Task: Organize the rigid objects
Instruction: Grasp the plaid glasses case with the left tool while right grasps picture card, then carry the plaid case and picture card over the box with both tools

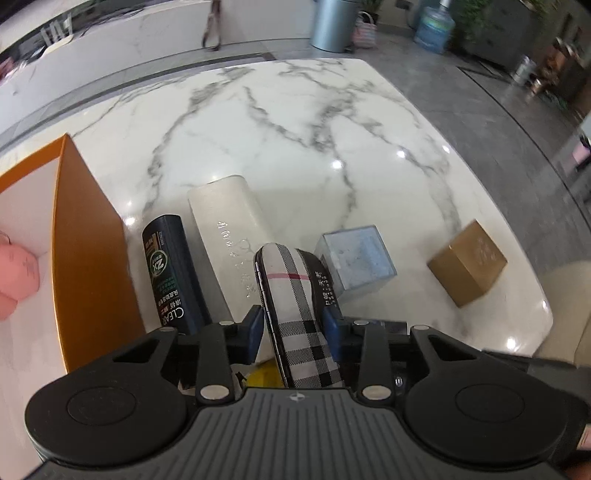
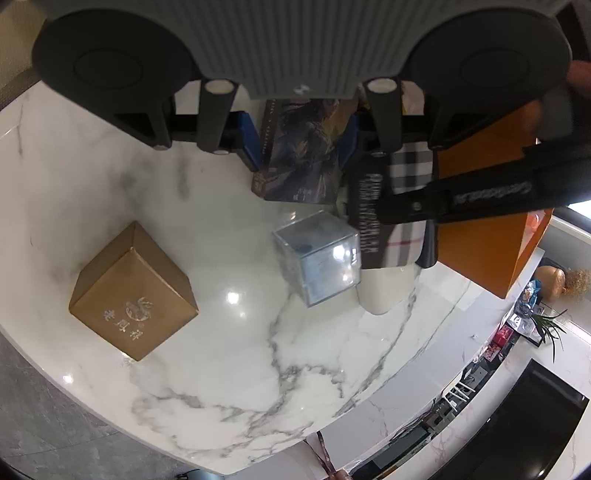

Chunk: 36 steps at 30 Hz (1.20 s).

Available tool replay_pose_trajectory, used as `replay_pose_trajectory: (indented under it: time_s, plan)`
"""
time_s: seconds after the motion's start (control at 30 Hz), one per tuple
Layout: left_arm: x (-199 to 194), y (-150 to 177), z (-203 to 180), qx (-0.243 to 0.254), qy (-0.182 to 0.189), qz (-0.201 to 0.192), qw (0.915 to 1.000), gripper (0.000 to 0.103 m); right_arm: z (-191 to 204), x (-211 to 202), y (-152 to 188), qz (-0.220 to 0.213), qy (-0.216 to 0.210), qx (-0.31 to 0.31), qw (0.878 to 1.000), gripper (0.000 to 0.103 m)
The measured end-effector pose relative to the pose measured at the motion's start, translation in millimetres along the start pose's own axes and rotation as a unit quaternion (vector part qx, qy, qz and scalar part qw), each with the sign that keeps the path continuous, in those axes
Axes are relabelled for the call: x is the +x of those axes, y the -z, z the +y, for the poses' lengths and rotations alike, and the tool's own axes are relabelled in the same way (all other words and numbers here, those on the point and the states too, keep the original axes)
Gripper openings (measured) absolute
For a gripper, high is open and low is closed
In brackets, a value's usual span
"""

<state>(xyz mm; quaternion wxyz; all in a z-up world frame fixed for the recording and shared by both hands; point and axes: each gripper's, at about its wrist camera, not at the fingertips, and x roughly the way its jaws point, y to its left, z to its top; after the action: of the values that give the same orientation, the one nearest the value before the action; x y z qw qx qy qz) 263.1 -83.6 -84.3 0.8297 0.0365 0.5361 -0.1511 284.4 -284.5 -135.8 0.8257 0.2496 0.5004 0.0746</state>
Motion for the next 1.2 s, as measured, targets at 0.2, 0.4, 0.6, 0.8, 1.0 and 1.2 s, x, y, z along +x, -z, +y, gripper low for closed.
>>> replay_pose_trajectory:
  time_s: [0.2, 0.4, 0.6, 0.8, 1.0, 1.2]
  plan:
    - [-14.1, 1.8, -0.4, 0.013, 0.044, 0.003, 0.9989, 0.024, -2.3, -1.9, 1.3, -0.003, -0.002, 0.012, 1.0, 0.037]
    - [-8.2, 3.7, -9.2, 0.025, 0.047, 0.026, 0.9983, 0.026, -3.6, -2.9, 1.2, -0.004, -0.009, 0.019, 1.0, 0.023]
    - [4.6, 3.0, -2.8, -0.013, 0.052, 0.032, 0.9981, 0.035, -4.7, -4.5, 1.5, -0.006, -0.004, 0.023, 1.0, 0.019]
    - [-6.6, 5.1, 5.5, -0.05, 0.102, 0.024, 0.9933, 0.033, -5.7, -4.8, 1.1, -0.006, -0.002, 0.025, 1.0, 0.016]
    - [-0.1, 2.9, -8.7, -0.038, 0.09, 0.025, 0.9949, 0.024, -9.2, -5.2, -0.1, -0.002, -0.005, 0.039, 0.999, 0.014]
    - [2.6, 2.9, -14.3, -0.017, 0.062, 0.013, 0.9978, 0.026, -8.7, -5.7, 0.1, -0.001, -0.006, 0.036, 0.999, 0.015]
